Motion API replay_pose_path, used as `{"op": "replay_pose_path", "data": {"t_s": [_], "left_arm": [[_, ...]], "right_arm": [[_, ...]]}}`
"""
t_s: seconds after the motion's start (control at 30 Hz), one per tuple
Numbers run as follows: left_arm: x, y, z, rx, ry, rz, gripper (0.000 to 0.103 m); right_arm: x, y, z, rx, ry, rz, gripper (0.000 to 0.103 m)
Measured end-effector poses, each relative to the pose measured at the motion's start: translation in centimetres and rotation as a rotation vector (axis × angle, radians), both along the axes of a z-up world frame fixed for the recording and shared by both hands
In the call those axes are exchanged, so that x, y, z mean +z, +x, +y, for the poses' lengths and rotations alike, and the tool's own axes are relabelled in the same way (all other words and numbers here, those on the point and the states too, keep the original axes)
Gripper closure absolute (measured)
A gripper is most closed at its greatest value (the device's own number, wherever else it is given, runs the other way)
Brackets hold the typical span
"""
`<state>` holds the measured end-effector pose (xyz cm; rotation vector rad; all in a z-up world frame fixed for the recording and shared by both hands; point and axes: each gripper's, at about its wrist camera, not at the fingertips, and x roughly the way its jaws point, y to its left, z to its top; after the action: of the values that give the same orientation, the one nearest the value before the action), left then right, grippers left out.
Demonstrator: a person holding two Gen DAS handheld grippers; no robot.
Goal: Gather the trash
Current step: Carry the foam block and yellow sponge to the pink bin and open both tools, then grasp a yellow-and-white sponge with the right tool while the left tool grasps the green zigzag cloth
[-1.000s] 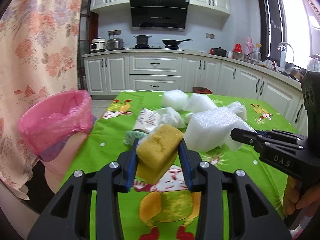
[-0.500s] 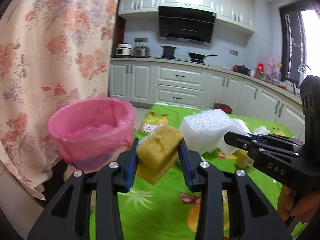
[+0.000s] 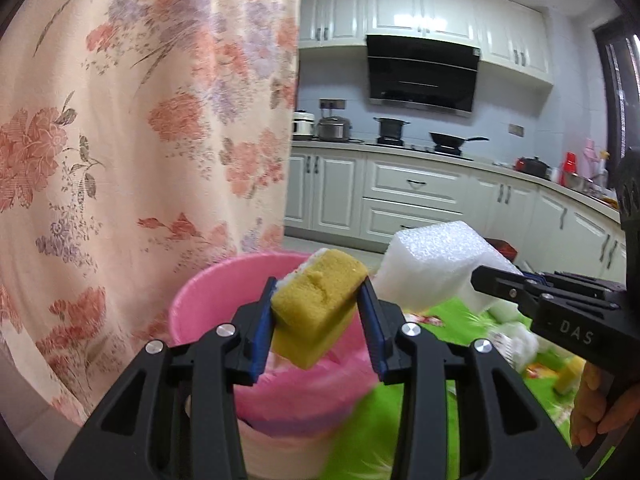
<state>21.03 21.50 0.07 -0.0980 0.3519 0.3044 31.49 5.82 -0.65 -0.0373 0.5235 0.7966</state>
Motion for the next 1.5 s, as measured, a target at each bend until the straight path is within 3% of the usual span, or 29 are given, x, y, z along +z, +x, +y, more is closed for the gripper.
{"op": "replay_pose_path", "data": {"t_s": [0.37, 0.5, 0.53, 0.6, 0.63, 0.73, 0.8, 1.0, 1.5], "left_arm": [[-1.1, 3.7, 6.6, 0.058, -0.078, 0.025, 0.061], [-1.4, 4.0, 8.0, 0.092, -0.089, 0.017, 0.040], [-1.4, 3.9, 8.4, 0.098, -0.099, 0.015, 0.038], [-1.5, 3.6, 8.8, 0.099, -0.113, 0.014, 0.028], [-1.5, 3.5, 8.8, 0.108, -0.108, 0.017, 0.028], [-1.5, 2.7, 8.5, 0.119, -0.105, 0.024, 0.027], [-1.4, 1.8, 8.0, 0.136, -0.118, 0.013, 0.018], [-1.7, -0.7, 4.3, 0.141, -0.128, 0.013, 0.008], [-6.3, -0.9, -8.8, -0.090, -0.128, 0.173, 0.007]], "right_arm": [[-1.2, 3.2, 6.6, 0.049, -0.057, 0.003, 0.087], [-1.5, 4.2, 7.7, 0.064, -0.075, 0.001, 0.084], [-1.6, 4.2, 7.7, 0.063, -0.077, -0.001, 0.082], [-1.5, 4.3, 7.2, 0.064, -0.060, 0.010, 0.062], [-1.5, 4.2, 6.8, 0.057, -0.051, 0.009, 0.058], [-1.2, 3.5, 5.1, 0.042, -0.025, 0.009, 0.058], [-1.1, 2.9, 3.8, 0.026, -0.019, 0.004, 0.058], [-1.5, 0.5, -1.3, -0.029, -0.009, 0.002, 0.058], [-6.6, -3.4, -14.1, -0.235, -0.053, 0.080, 0.051]]}}
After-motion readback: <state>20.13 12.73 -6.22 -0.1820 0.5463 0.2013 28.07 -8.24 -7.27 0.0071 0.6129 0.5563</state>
